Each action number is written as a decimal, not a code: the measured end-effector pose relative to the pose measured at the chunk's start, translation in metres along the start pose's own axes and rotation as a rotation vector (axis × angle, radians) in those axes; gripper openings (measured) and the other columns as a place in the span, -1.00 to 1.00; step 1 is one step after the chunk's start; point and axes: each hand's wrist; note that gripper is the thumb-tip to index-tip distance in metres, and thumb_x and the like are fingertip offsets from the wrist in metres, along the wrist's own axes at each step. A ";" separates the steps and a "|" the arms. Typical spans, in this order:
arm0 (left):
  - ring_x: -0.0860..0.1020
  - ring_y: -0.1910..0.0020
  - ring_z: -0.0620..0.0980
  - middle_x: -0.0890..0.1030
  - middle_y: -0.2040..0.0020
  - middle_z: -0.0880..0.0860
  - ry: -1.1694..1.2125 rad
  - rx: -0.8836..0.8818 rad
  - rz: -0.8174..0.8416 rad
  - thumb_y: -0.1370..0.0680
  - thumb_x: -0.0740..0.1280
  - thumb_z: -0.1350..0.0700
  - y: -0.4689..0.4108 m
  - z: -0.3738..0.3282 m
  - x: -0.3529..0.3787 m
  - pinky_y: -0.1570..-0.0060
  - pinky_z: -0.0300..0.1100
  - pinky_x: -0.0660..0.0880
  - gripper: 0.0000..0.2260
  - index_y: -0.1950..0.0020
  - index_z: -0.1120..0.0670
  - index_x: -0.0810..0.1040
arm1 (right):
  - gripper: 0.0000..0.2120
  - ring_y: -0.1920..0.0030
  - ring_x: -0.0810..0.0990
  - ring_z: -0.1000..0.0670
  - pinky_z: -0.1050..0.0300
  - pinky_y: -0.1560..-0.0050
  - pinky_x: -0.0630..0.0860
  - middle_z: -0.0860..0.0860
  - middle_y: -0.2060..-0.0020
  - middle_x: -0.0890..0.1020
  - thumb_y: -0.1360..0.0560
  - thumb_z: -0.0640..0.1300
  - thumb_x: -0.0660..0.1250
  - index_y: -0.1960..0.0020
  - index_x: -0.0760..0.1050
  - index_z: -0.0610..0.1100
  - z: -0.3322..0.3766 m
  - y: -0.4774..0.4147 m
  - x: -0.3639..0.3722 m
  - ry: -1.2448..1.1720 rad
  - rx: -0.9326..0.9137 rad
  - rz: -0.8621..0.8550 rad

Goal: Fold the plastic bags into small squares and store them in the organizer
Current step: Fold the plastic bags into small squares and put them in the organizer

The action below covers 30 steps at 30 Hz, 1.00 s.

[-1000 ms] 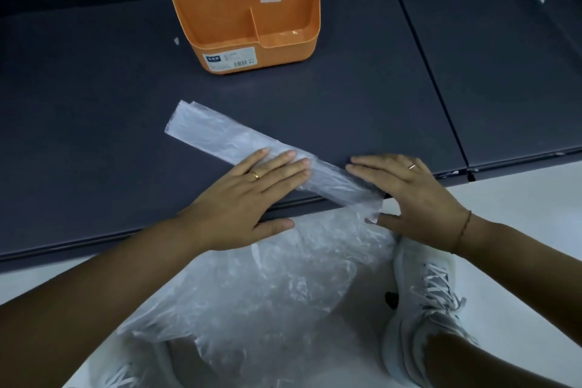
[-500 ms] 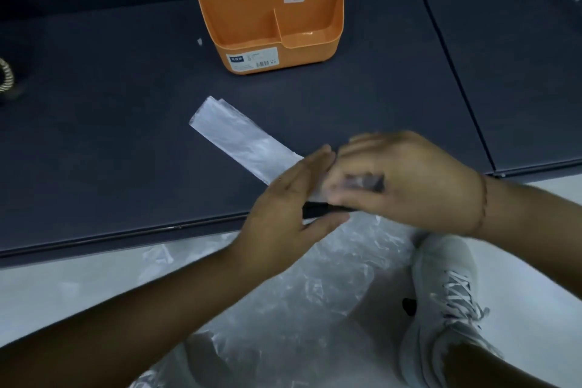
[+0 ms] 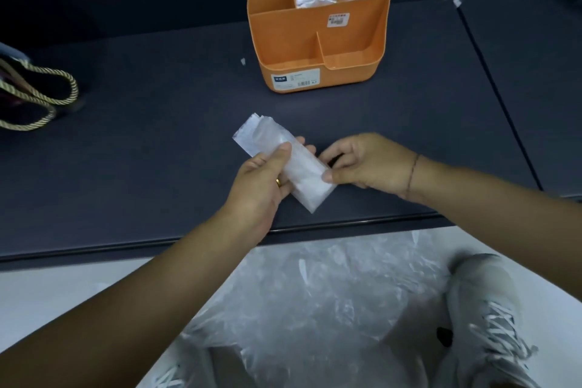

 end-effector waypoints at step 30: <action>0.46 -0.31 -0.19 0.56 -0.23 -0.13 -1.021 0.794 -0.008 -0.57 0.17 0.15 0.006 0.046 -0.045 -0.39 -0.32 0.30 -0.67 -0.24 0.13 0.62 | -0.32 0.40 0.45 0.15 0.33 0.31 0.45 0.25 -0.10 0.52 -0.38 -0.20 0.51 -0.40 0.33 0.10 0.007 0.037 -0.007 0.096 -0.117 -0.047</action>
Point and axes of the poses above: each hand's wrist, its own y-axis away from the middle knuckle, its own x-axis out of the palm, z = x × y
